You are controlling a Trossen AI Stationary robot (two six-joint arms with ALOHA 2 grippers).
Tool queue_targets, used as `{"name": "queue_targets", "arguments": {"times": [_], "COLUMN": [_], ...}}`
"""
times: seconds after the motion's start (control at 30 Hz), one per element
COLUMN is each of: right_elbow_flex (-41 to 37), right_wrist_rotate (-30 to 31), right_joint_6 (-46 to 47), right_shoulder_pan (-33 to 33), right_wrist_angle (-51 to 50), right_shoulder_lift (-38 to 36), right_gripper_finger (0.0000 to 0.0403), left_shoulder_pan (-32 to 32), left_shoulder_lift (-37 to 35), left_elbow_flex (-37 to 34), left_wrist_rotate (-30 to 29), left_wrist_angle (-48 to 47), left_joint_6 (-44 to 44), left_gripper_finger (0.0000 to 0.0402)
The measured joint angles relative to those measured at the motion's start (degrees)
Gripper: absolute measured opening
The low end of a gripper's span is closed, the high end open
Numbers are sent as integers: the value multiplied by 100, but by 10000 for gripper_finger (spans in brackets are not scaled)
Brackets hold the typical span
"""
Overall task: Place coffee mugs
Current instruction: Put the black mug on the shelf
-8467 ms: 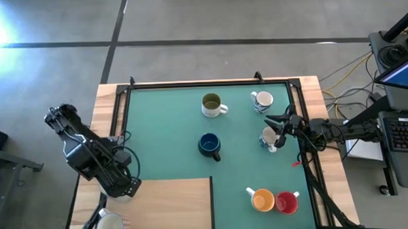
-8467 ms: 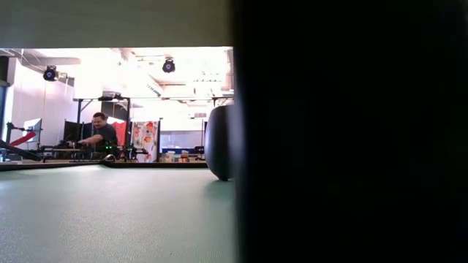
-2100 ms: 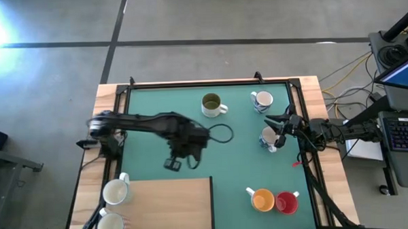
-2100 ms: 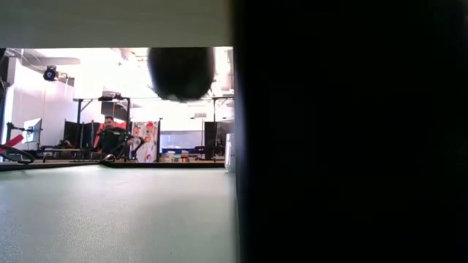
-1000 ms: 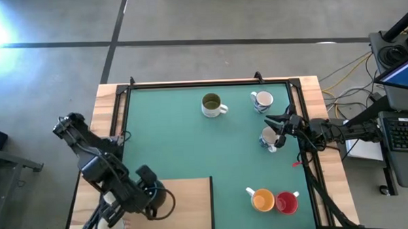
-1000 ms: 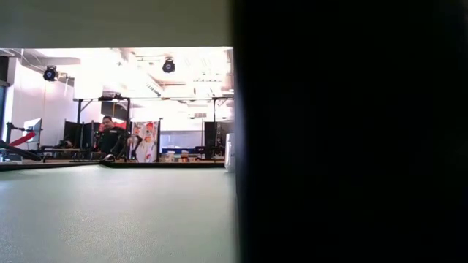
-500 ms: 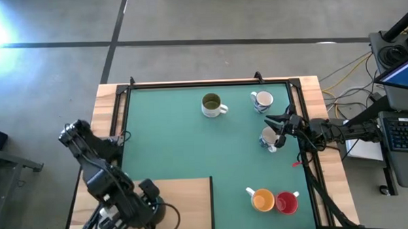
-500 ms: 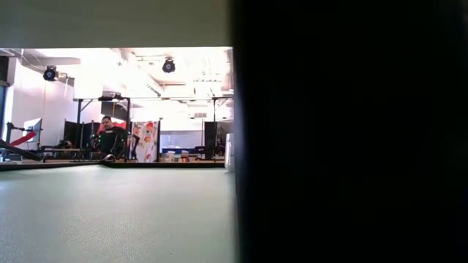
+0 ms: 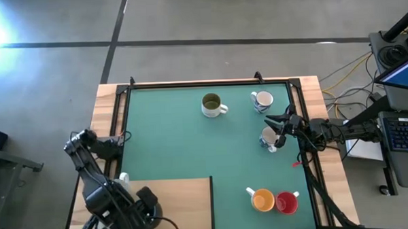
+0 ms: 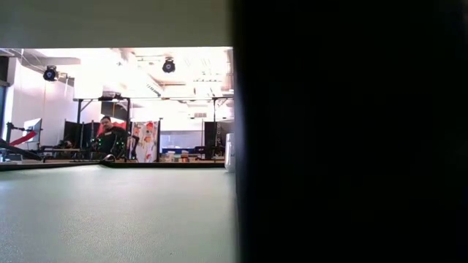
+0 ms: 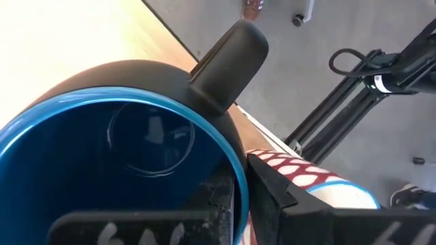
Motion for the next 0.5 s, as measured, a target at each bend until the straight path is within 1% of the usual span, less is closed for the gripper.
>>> {"name": "queue_targets", "arguments": {"times": [0.13, 0.27, 0.4, 0.5], "right_elbow_flex": [0, 0, 0, 1], "right_wrist_rotate": [-1, -1, 0, -2], "right_joint_6": [1, 0, 1, 0], "right_shoulder_pan": [0, 0, 0, 0], "right_wrist_angle": [0, 0, 0, 0], "right_shoulder_lift": [0, 0, -2, -1], "right_gripper_finger": [82, 82, 82, 82], "left_shoulder_pan": [-138, -243, -316, -323], "left_shoulder_lift": [11, 9, 4, 4], "left_elbow_flex": [-53, -53, -106, -202], "left_wrist_rotate": [0, -3, -162, -166], "left_wrist_angle": [253, 288, 409, 467], "left_joint_6": [-88, -186, -209, -200], "left_gripper_finger": [6, 7, 7, 7]}}
